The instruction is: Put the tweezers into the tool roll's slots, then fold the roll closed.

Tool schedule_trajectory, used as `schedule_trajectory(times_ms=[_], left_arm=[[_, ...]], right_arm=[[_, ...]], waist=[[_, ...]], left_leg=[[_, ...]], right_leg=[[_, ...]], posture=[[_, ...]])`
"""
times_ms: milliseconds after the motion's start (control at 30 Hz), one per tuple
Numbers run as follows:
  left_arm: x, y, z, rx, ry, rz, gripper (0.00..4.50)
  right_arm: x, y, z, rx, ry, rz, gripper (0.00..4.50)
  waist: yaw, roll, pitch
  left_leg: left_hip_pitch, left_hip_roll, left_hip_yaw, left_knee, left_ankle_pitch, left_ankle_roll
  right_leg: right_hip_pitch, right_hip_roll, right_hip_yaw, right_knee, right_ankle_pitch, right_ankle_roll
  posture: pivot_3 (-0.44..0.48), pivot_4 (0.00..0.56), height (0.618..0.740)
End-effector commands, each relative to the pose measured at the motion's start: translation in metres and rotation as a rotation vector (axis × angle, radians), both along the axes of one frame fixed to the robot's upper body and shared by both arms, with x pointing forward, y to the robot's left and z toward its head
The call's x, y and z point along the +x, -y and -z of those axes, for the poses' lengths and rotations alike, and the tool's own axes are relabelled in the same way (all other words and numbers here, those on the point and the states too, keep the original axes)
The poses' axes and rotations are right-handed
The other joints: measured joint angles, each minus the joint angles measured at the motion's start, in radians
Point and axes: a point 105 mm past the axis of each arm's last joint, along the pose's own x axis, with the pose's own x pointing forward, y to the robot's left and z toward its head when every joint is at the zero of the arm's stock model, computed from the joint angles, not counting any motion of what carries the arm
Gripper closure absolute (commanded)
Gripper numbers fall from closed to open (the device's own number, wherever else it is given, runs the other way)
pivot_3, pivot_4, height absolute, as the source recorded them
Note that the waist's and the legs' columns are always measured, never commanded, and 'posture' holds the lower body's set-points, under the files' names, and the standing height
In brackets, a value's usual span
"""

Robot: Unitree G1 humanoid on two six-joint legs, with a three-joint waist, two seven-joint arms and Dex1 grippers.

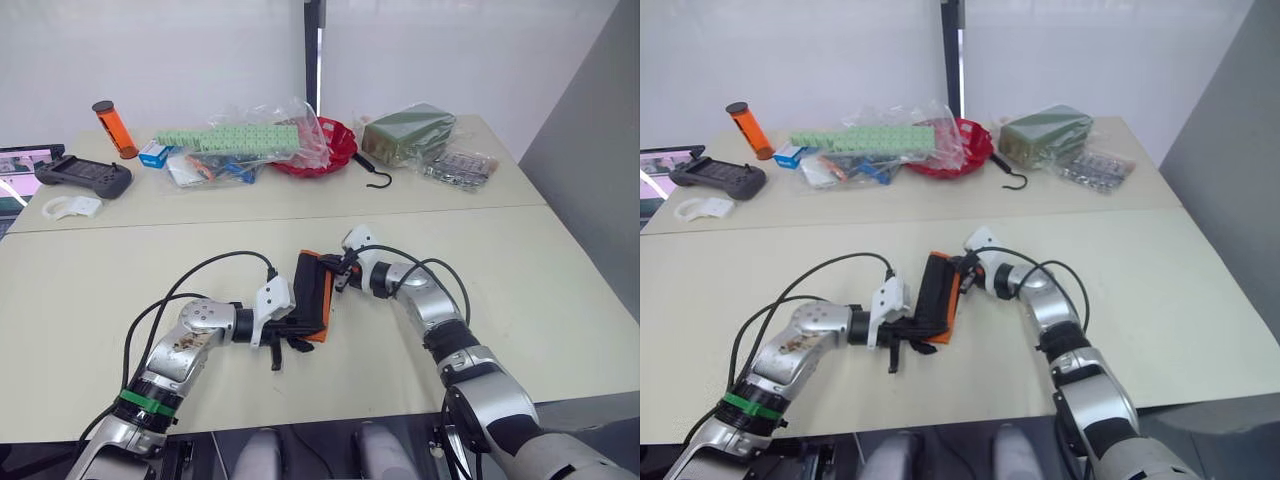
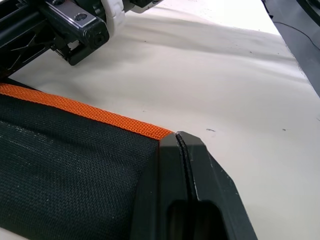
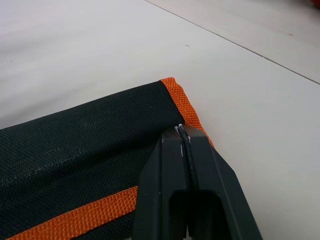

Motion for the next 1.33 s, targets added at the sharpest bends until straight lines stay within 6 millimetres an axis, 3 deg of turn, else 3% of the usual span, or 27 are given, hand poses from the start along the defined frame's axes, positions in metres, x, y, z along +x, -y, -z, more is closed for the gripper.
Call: schedule_trajectory(times_ms=[33,100,233,367,467,633,833,967,1100,1200,1333], left_arm=[[0.000,-0.014,0.005,-0.015,-0.069,-0.060,4.48],[0.008,-0.015,-0.019,-0.091,-0.033,-0.079,4.48],[0.019,-0.026,-0.072,-0.205,0.032,-0.108,4.48],[0.029,-0.053,-0.094,-0.201,0.100,-0.200,4.48],[0.040,-0.085,-0.098,-0.150,0.153,-0.322,3.69],[0.044,-0.144,-0.087,-0.015,0.203,-0.545,2.04],[0.032,-0.183,-0.088,-0.009,0.215,-0.699,0.05],[0.017,-0.219,-0.082,0.030,0.199,-0.848,0.02],[0.001,-0.248,-0.073,0.099,0.212,-0.954,0.02],[-0.002,-0.258,-0.075,0.094,0.259,-1.024,0.02],[-0.006,-0.254,-0.073,0.092,0.263,-1.028,0.02]], right_arm=[[-0.013,0.000,0.023,-0.010,-0.069,-0.040,4.50],[-0.014,-0.002,0.000,0.074,-0.001,-0.071,4.50],[-0.023,0.013,-0.050,0.163,0.108,-0.127,4.50],[-0.034,0.038,-0.076,0.143,0.140,-0.117,4.50],[-0.046,0.063,-0.079,0.085,0.154,-0.090,3.67],[-0.064,0.107,-0.083,0.048,0.168,0.001,1.98],[-0.083,0.153,-0.067,0.052,0.097,0.132,0.00],[-0.094,0.191,-0.047,-0.006,0.058,0.250,0.00],[-0.094,0.216,-0.042,-0.002,0.060,0.350,0.00],[-0.091,0.227,-0.043,0.005,0.071,0.382,0.00],[-0.086,0.231,-0.044,-0.011,0.075,0.376,0.00]], waist=[[-0.001,0.000,0.000],[0.001,0.000,0.000],[0.006,0.000,0.009],[0.012,0.002,0.011],[0.021,0.001,0.011],[0.026,0.002,0.014],[0.034,-0.001,0.018],[0.034,-0.001,0.018],[0.031,-0.001,0.018],[0.031,-0.001,0.018],[0.032,-0.001,0.018]], left_leg=[[0.000,0.000,0.000,0.000,0.000,0.000],[-0.001,0.000,0.000,0.000,0.000,0.000],[-0.011,0.000,-0.001,0.003,0.000,0.000],[-0.025,-0.002,-0.002,0.008,0.002,-0.003],[-0.025,-0.003,-0.002,0.006,0.002,-0.003],[-0.025,-0.002,-0.001,0.004,0.002,-0.003],[-0.025,-0.002,-0.001,0.006,0.002,-0.003],[-0.026,-0.002,-0.001,0.006,0.002,-0.004],[-0.024,-0.002,0.000,0.006,0.002,-0.004],[-0.024,-0.001,0.000,0.006,0.003,-0.004],[-0.024,-0.002,0.001,0.006,0.003,-0.004]], right_leg=[[0.000,0.000,0.000,0.000,0.000,0.000],[-0.001,0.000,0.000,0.000,0.000,0.000],[-0.008,0.000,-0.001,0.001,0.000,0.000],[-0.021,-0.001,-0.001,0.004,0.002,0.002],[-0.021,-0.002,-0.001,0.002,0.002,0.002],[-0.022,-0.002,-0.001,0.000,0.002,0.002],[-0.021,-0.002,-0.001,0.000,0.002,0.002],[-0.021,-0.003,0.000,0.000,0.002,0.002],[-0.021,-0.002,0.000,0.000,0.003,0.001],[-0.021,-0.002,0.000,0.001,0.003,0.001],[-0.021,-0.002,0.000,0.001,0.003,0.001]], posture=[[0.000,0.150,0.740],[0.000,0.150,0.740],[0.000,0.150,0.740],[0.000,0.150,0.740],[0.000,0.150,0.740],[0.000,0.150,0.740],[0.000,0.150,0.740],[0.000,0.150,0.740],[0.000,0.150,0.740],[0.000,0.150,0.740],[0.000,0.150,0.740]])
